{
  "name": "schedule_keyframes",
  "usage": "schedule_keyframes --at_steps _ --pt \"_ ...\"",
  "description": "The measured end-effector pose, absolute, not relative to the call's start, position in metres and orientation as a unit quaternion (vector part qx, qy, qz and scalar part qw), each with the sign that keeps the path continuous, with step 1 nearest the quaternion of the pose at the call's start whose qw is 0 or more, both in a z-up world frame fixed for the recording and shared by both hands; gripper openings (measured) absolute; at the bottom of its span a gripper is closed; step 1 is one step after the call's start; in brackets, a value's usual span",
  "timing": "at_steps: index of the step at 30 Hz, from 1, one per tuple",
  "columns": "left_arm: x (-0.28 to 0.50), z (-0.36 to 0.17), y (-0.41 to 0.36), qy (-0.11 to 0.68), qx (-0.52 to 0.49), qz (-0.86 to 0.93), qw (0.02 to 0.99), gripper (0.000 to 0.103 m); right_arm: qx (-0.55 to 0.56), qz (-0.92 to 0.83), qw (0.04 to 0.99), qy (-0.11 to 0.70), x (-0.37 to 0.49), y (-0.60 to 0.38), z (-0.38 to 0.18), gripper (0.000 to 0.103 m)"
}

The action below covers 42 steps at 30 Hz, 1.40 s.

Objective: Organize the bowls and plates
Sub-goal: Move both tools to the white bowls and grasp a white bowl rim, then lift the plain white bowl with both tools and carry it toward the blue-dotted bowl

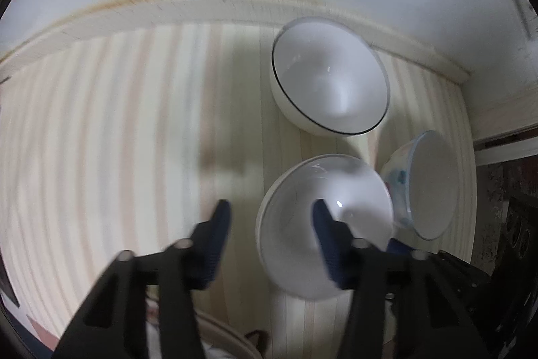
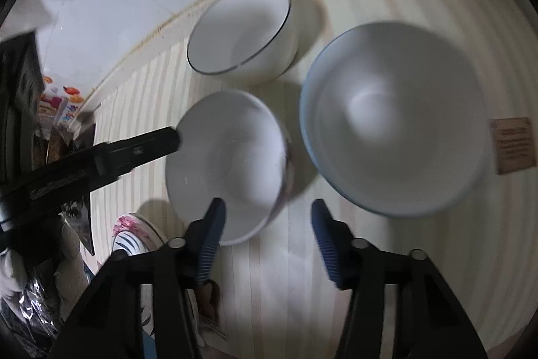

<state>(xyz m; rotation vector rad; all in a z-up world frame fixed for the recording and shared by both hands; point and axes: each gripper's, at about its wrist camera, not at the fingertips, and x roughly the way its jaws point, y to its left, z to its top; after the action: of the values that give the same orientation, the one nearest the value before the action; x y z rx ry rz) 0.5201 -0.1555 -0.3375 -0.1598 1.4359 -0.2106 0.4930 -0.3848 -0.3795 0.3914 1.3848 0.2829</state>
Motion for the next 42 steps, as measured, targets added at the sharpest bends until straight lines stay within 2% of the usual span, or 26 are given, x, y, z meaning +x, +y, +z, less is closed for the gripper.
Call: schedule_keyframes --at_steps 1,2,4,8,15,24,34,42 --pt "0.522 -0.343 -0.155 0.661 -0.073 -0.098 0.74 0.041 0.173 0.131 0.74 0.637 0.497 -0.38 -0.386 0.036" --pt "0.523 -0.35 -0.157 0.669 -0.075 -0.104 0.733 0.034 0.169 0.13 0.738 0.64 0.501 -0.376 -0.392 0.031" --pt "0.523 -0.357 -0.158 0.68 -0.087 -0.117 0.719 0.03 0.148 0.115 0.738 0.648 0.504 -0.37 -0.399 0.024" --pt "0.517 -0.354 -0.162 0.676 -0.08 -0.123 0.722 0.03 0.122 0.105 0.743 0.649 0.507 -0.366 -0.403 0.021" --pt "0.484 -0.332 -0.164 0.667 -0.083 -0.138 0.728 0.03 0.12 0.112 0.747 0.644 0.495 -0.374 -0.389 0.02" --pt "0.433 -0.312 -0.188 0.663 -0.064 -0.153 0.73 0.03 0.124 0.125 0.74 0.649 0.436 -0.389 -0.365 0.02" --pt "0.402 -0.333 -0.219 0.674 -0.056 -0.165 0.718 0.03 0.13 0.115 0.734 0.657 0.39 -0.409 -0.379 0.02" --pt "0.395 -0.349 -0.232 0.684 -0.036 -0.161 0.711 0.03 0.143 0.113 0.728 0.661 0.388 -0.411 -0.403 0.02"
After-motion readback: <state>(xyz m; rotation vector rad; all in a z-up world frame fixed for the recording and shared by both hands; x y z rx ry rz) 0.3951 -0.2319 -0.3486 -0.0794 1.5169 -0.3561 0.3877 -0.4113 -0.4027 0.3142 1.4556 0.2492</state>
